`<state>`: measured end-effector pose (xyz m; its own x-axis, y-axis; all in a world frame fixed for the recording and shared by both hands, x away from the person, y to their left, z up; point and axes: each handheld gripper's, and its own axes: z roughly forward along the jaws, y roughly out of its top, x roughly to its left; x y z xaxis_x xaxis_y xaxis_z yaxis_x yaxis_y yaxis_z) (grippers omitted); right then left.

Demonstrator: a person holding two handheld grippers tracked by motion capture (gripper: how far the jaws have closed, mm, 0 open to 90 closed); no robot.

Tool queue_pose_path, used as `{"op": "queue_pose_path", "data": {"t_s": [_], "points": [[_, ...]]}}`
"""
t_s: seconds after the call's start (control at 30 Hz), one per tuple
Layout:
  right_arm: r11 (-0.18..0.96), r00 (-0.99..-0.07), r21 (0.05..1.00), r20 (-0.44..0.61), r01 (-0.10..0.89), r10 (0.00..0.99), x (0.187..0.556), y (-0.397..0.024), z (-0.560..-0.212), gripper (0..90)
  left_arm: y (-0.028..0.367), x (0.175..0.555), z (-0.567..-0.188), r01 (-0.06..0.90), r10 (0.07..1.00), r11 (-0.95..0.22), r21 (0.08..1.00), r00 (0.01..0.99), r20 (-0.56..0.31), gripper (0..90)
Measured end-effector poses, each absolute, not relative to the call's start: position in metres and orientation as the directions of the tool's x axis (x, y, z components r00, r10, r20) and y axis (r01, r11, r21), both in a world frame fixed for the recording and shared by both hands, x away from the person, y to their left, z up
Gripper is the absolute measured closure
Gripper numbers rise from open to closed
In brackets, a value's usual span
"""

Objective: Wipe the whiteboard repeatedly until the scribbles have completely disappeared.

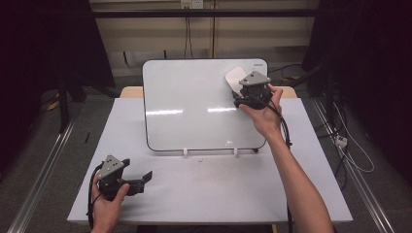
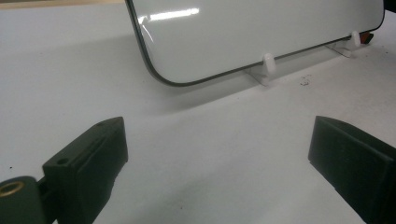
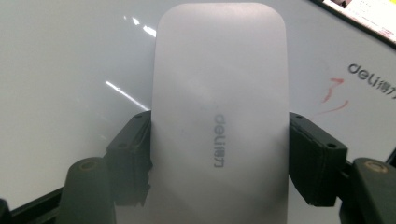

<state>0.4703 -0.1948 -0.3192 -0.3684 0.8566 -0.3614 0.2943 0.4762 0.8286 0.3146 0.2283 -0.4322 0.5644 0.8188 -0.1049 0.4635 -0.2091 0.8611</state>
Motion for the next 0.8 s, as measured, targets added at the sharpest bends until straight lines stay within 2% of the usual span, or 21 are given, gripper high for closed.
{"op": "queue_pose_path", "data": {"t_s": [0.27, 0.8], "points": [[0.442, -0.347, 0.842, -0.333, 0.310, 0.877, 0.473, -0.198, -0.316, 31.3, 0.229, 0.314, -0.432, 0.462, 0.818, -0.211, 0.861, 0.566, -0.103, 4.7], [0.305, -0.229, 0.881, -0.233, 0.361, 0.945, 0.472, -0.207, -0.314, 31.4, 0.230, 0.313, -0.432, 0.461, 0.821, -0.203, 0.864, 0.561, -0.107, 4.7]]}}
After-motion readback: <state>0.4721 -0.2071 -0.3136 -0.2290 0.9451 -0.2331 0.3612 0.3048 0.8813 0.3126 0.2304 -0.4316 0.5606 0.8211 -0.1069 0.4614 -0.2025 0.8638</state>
